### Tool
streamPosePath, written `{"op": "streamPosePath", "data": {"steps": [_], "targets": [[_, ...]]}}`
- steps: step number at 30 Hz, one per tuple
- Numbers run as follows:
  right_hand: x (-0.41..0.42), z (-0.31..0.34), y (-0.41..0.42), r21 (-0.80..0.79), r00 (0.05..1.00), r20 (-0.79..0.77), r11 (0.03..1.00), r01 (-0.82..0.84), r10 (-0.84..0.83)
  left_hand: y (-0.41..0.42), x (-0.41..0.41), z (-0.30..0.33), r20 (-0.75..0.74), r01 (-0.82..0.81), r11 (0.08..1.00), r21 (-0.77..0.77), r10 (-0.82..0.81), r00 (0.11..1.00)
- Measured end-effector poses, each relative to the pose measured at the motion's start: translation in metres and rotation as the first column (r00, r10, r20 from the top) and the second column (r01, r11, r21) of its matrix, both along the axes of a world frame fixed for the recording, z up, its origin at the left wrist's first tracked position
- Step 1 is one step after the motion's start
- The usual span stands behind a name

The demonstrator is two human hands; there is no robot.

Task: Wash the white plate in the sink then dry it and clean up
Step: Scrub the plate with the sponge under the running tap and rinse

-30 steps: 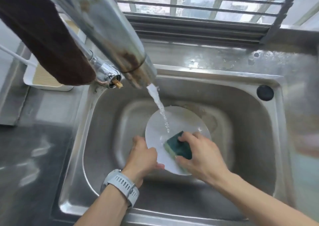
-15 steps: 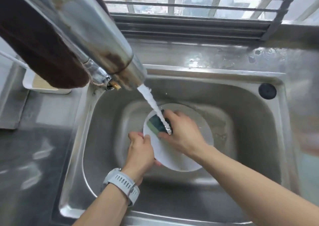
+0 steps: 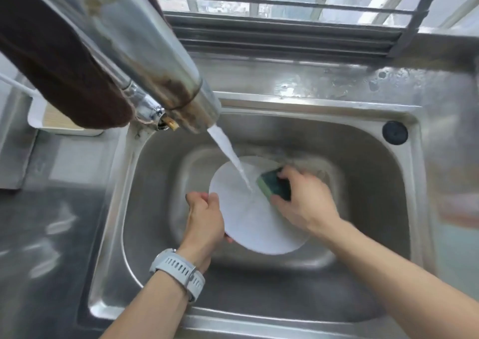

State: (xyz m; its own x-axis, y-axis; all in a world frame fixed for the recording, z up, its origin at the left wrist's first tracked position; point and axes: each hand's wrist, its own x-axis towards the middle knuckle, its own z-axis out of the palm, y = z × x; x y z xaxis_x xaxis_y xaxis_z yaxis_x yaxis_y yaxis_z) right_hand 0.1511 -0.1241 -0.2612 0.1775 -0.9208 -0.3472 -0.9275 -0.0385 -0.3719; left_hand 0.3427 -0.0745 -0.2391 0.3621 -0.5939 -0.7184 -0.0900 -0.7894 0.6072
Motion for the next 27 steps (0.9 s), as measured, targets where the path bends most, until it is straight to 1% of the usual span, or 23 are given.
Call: {"op": "streamPosePath", "data": {"steps": [1,2,3,4,5,6,7,9,11,12,13,14,15,16,18,20,22,23,24,25,26,27], "targets": [[-0.003,0.010,0.023,0.004,1.000,-0.009,1.000,0.001,-0.001,0.000,-0.002,0.000,0.000,0.001,1.000,-0.005,-0.001,1.000],[0.005,0.020,0.041,0.018,0.999,0.040,1.000,-0.012,0.011,-0.001,-0.005,0.002,-0.003,0.010,1.000,-0.010,-0.010,1.000],[0.018,0.023,0.042,0.009,0.993,0.112,0.999,-0.047,0.046,-0.001,-0.007,0.001,-0.009,0.018,1.000,-0.008,-0.018,1.000],[0.032,0.022,0.032,-0.008,0.977,0.198,0.997,-0.078,0.078,0.000,-0.008,0.001,-0.013,0.023,1.000,-0.006,-0.023,1.000],[0.047,0.019,0.016,-0.003,0.967,0.229,0.994,-0.114,0.111,0.001,-0.007,-0.001,-0.014,0.017,1.000,-0.006,-0.017,1.000],[0.055,0.009,0.001,0.011,0.965,0.221,0.989,-0.148,0.142,0.002,-0.005,-0.001,-0.013,-0.002,1.000,-0.007,0.002,1.000],[0.057,0.000,-0.014,0.014,0.971,0.184,0.988,-0.155,0.150,0.002,-0.002,-0.002,-0.006,-0.017,1.000,-0.002,0.017,1.000],[0.032,-0.011,-0.031,0.024,0.997,0.055,0.998,-0.058,0.057,0.002,0.002,-0.001,0.000,-0.015,1.000,0.003,0.015,1.000],[0.000,0.000,-0.007,0.018,0.996,-0.094,1.000,-0.003,0.005,0.000,-0.001,0.002,0.011,-0.008,1.000,-0.004,0.008,1.000],[-0.007,0.011,0.017,0.042,0.994,-0.109,0.999,-0.012,0.017,-0.002,-0.004,0.002,0.018,0.004,1.000,-0.010,-0.004,1.000],[-0.001,0.024,0.036,0.083,0.998,-0.054,0.996,-0.031,0.035,-0.004,-0.006,0.001,0.018,0.019,1.000,-0.012,-0.019,1.000],[0.010,0.030,0.038,0.097,0.997,0.049,0.993,-0.067,0.063,-0.004,-0.009,0.001,0.010,0.025,1.000,-0.009,-0.025,1.000],[0.025,0.031,0.030,0.099,0.983,0.165,0.990,-0.103,0.086,-0.004,-0.010,0.000,0.003,0.022,1.000,-0.005,-0.022,1.000],[0.042,0.031,0.017,0.086,0.970,0.216,0.987,-0.136,0.115,-0.004,-0.010,0.000,-0.001,0.010,1.000,-0.006,-0.010,1.000],[0.058,0.007,-0.009,0.044,0.973,0.167,0.985,-0.167,0.157,-0.004,-0.006,0.001,-0.007,-0.022,1.000,-0.007,0.022,1.000],[0.038,-0.008,-0.035,0.063,0.996,0.062,0.995,-0.072,0.068,-0.004,0.000,0.001,-0.018,-0.052,0.999,-0.014,0.052,0.998],[0.005,-0.003,-0.018,0.057,0.998,-0.058,0.998,-0.013,0.016,-0.006,0.000,-0.002,-0.022,-0.054,0.998,-0.008,0.054,0.998],[-0.002,0.007,0.003,0.056,0.996,-0.081,0.998,-0.023,0.028,-0.007,-0.001,-0.004,-0.028,-0.050,0.999,-0.005,0.049,0.998],[0.003,0.018,0.023,0.078,0.998,-0.033,0.996,-0.042,0.044,-0.008,-0.003,-0.007,-0.036,-0.043,0.999,-0.002,0.043,0.998],[0.014,0.023,0.030,0.093,0.996,0.054,0.993,-0.075,0.071,-0.008,-0.005,-0.008,-0.038,-0.036,0.999,0.004,0.036,0.999],[0.028,0.023,0.024,0.096,0.983,0.162,0.990,-0.103,0.086,-0.007,-0.006,-0.009,-0.035,-0.026,1.000,0.013,0.027,0.999],[0.043,0.021,0.012,0.092,0.970,0.224,0.988,-0.122,0.099,-0.006,-0.006,-0.008,-0.032,-0.019,1.000,0.016,0.019,0.999]]}}
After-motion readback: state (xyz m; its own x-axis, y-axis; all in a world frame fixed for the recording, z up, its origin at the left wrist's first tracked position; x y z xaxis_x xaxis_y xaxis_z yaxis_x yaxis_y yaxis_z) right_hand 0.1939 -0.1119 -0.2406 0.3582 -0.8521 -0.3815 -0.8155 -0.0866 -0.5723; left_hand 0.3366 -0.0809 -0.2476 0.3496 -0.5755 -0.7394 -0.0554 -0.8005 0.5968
